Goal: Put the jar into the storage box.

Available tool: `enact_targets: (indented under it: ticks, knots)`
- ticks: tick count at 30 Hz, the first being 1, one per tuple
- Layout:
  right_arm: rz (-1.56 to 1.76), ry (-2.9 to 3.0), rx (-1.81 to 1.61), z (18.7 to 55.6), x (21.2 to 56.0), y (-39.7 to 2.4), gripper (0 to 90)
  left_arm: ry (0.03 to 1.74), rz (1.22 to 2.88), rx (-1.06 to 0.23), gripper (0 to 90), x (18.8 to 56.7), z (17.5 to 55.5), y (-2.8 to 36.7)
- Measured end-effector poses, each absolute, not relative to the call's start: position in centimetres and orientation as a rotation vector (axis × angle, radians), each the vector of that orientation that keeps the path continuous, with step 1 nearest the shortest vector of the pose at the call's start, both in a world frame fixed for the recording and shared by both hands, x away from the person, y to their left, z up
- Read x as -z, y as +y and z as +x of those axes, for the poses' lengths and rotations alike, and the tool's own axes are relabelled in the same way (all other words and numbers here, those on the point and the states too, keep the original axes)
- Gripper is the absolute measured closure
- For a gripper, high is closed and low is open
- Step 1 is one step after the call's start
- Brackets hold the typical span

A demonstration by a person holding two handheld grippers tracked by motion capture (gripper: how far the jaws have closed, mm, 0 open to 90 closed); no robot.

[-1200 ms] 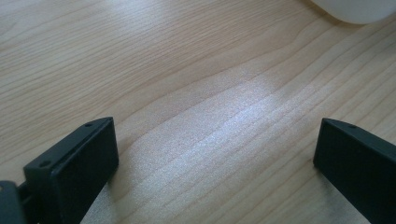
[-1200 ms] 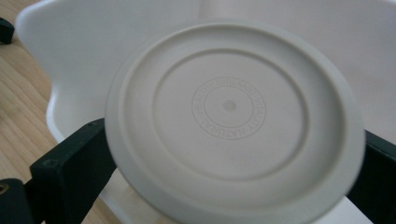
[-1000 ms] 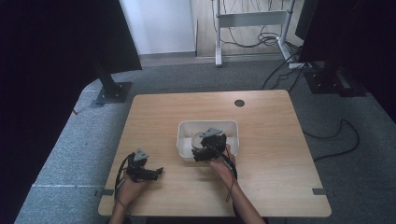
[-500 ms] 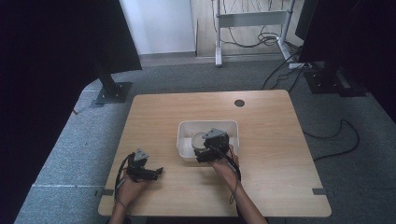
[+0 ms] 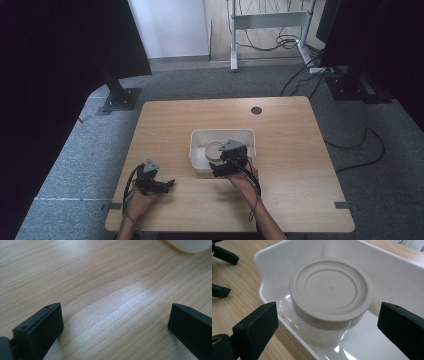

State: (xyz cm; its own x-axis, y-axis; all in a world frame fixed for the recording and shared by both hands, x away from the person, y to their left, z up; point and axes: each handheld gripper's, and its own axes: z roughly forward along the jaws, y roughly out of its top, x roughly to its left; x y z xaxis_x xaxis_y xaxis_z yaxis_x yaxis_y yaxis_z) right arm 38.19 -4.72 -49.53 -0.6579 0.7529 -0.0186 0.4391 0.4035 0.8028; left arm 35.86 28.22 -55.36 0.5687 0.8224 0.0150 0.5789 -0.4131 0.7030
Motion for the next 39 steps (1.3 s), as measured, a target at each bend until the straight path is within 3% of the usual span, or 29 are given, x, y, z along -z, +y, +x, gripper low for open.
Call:
enact_targets:
  ticks: [39]
  knots:
    - [0.977, 2.244, -1.184, 34.6, 48.3, -8.6, 4.3, 1.115, 2.143, -0.477, 0.0, 55.4, 35.9, 28.2]
